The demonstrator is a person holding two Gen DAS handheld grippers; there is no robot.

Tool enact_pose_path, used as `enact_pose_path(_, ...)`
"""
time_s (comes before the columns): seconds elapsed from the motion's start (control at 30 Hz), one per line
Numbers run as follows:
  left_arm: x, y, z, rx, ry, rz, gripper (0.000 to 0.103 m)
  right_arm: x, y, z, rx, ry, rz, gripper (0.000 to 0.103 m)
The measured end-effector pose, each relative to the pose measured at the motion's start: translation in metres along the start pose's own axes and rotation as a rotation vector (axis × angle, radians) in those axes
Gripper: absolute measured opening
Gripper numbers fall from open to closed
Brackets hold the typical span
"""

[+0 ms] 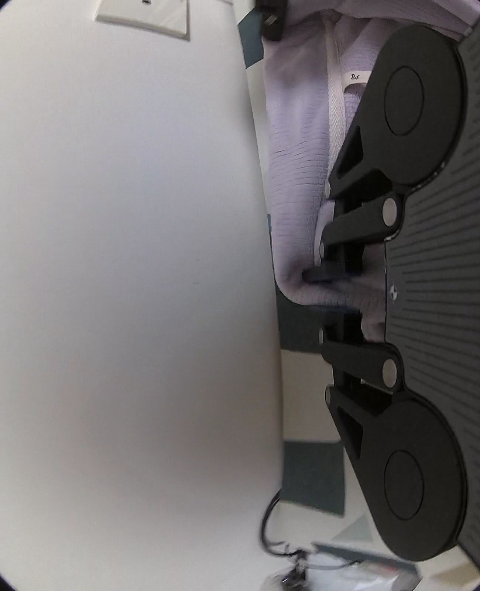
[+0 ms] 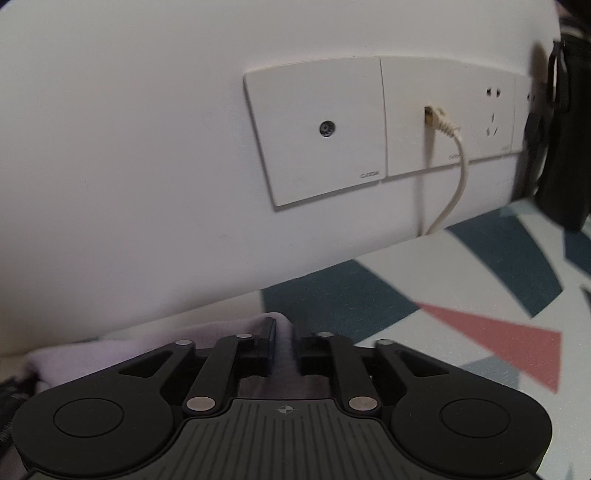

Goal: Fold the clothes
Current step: 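Lower the robe onto the table and open both grippers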

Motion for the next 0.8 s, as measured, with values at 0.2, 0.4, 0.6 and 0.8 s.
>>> enact_pose_path(0.2,0.003,-0.076,-0.026,0.199,-0.007,0.071,0.069,-0.020,-0.071,-0.013,-0.201,0.119,0.103,0.046)
enact_pose_path(0.4,0.058,-0.162,-0.048,0.288,0.068,0.108,0.069,0.016,-0.156,-0.022,-0.250,0.082,0.097,0.045)
enact_pose_path(0.6,0.173,-0.240,-0.045,0.413,0.320,0.119,0.069,0.105,-0.250,-0.002,-0.255,0.078,0.054,0.041)
enact_pose_path(0.8,0.236,-0.234,-0.047,0.332,0.376,0.080,0.069,0.211,-0.314,0.002,-0.106,-0.013,-0.041,0.057)
Point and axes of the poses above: each gripper's, at about its wrist camera, not at the fingertips, and y roughly the way its jaws point, z to its right, x to its underside, the point moved 8 cm from there along y, roughly the way its jaws point, and after that the axes turned 10 degrees about -x, right-handed, at the moved point
